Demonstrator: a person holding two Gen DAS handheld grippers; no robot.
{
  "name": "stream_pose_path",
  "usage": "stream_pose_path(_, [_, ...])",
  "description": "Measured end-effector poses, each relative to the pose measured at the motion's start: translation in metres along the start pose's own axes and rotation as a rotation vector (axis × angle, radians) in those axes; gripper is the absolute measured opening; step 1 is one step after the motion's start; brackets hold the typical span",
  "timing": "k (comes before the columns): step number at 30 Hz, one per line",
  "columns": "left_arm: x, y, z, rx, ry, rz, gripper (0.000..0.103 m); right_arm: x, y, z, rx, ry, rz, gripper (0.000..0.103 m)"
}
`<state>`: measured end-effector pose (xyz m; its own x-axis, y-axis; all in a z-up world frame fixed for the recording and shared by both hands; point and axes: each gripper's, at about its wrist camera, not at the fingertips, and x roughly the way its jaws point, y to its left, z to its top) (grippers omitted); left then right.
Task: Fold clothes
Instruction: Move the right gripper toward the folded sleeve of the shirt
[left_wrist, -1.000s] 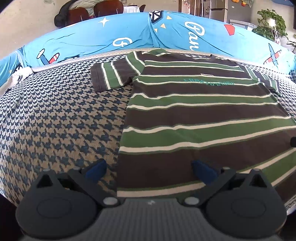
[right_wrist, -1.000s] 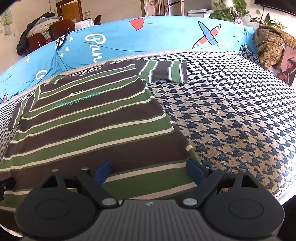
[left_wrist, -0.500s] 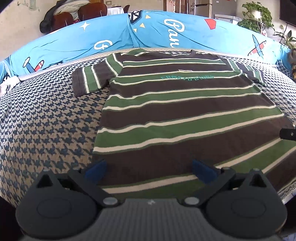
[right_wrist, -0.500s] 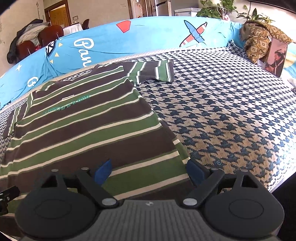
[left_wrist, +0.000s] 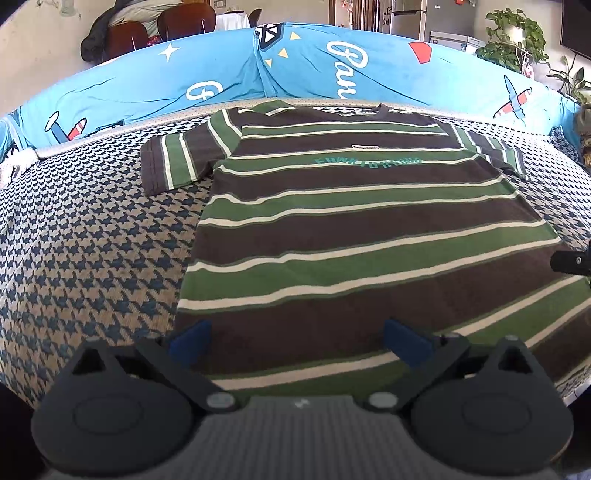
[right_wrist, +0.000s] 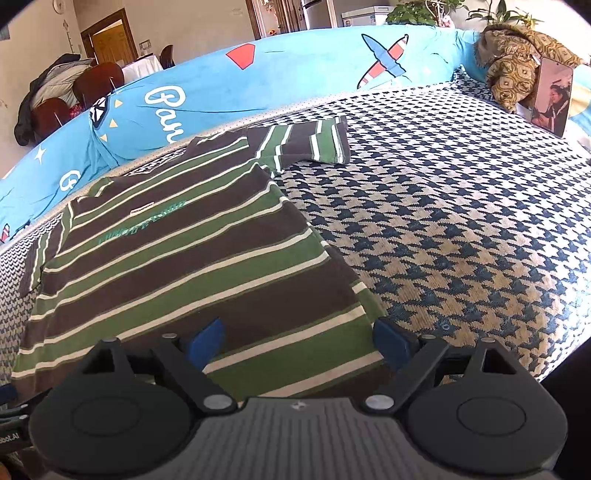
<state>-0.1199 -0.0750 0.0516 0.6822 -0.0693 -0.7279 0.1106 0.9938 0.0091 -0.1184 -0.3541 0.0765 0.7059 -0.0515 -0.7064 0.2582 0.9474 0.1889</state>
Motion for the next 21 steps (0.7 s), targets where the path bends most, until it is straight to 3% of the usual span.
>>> stream_pose_path(6, [0.000, -0.004, 0.010, -0.017, 0.009, -0.025, 0.103, 0.002, 0.002, 0.029, -0.016, -0.028, 0.063, 0.088])
stream_pose_path(15, [0.005, -0.015, 0.029, -0.015, 0.016, -0.039, 0.103, 0.032, -0.001, 0.082, -0.049, 0.001, 0.169, 0.088])
stream_pose_path(21, [0.015, -0.019, 0.047, 0.013, 0.021, -0.025, 0.103, 0.053, -0.010, 0.109, -0.028, -0.006, 0.143, 0.087])
